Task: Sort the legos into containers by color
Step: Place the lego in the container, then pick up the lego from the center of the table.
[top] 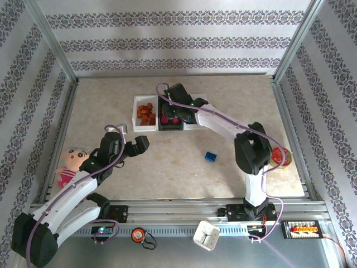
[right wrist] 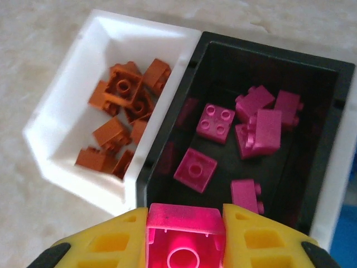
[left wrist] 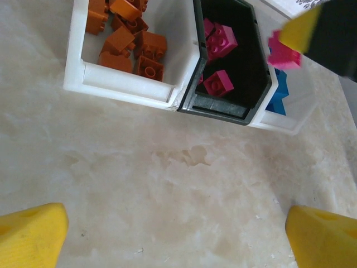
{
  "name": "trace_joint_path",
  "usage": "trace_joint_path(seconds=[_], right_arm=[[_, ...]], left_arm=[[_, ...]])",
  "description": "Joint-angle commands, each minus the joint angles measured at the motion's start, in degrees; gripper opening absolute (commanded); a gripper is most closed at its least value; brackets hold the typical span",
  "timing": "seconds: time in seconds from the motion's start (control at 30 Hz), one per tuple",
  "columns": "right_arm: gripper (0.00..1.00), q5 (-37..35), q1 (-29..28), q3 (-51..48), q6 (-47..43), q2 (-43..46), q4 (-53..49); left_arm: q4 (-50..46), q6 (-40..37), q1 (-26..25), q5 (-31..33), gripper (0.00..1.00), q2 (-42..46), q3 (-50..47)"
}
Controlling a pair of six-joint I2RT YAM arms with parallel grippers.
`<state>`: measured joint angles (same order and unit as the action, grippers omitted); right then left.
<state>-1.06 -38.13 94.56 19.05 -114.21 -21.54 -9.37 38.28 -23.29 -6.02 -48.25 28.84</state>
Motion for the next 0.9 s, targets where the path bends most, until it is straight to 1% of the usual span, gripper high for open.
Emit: trace_joint_path(seconds=[0.0, 0.07, 0.1, 0.2, 0.23, 0.3, 0.4, 0.5, 0.7, 0.87], right_arm=[[0.26, -0.9, 0.8, 6.3, -0.1, -5.8, -1.4], [0.28, -1.1, 1.1, 9.8, 0.4, -8.8, -2.6], [0.33, -0.9, 1.2, 11.0, 0.5, -9.9, -3.0], [0.54, -0.9, 1.2, 12.5, 0.6, -10.7, -3.6], [0.59, -0.9, 1.2, 12.2, 0.6, -10.2, -3.5], [0.66, -1.0, 1.1, 11.1, 0.4, -8.5, -3.2], [0.69, -1.0, 0.9, 6.9, 0.4, -3.9, -2.1], [0.71, -1.1, 0.6, -0.2, 0.7, 2.6, -0.5], [0.73, -1.8, 0.5, -18.1, 1.6, 16.8, -0.2], [0.74, -2.6, 1.8, -33.5, 3.1, 26.5, -3.2]], left_arm=[[-1.4, 1.4, -0.7, -1.2, 1.0, 1.3, -1.0], [-1.6, 1.5, -0.7, -1.1, 1.0, 1.8, -1.2], [-1.9, 1.5, -0.7, -1.1, 1.0, 2.2, -1.3], [-2.6, 1.1, -0.7, -0.8, 1.0, 3.1, -1.2], [-2.8, 1.0, -0.7, -0.7, 1.0, 3.2, -1.3], [-3.0, 0.8, -0.7, -0.6, 1.0, 3.2, -1.2], [-2.8, 0.6, -0.7, -0.7, 1.0, 3.3, -1.1], [-2.5, 0.6, -0.6, -0.7, 1.0, 3.3, -1.1], [-1.3, 0.8, -0.7, -1.2, 1.0, 2.8, -1.9], [-0.5, 0.9, -0.7, -1.5, 1.0, 2.2, -2.6]])
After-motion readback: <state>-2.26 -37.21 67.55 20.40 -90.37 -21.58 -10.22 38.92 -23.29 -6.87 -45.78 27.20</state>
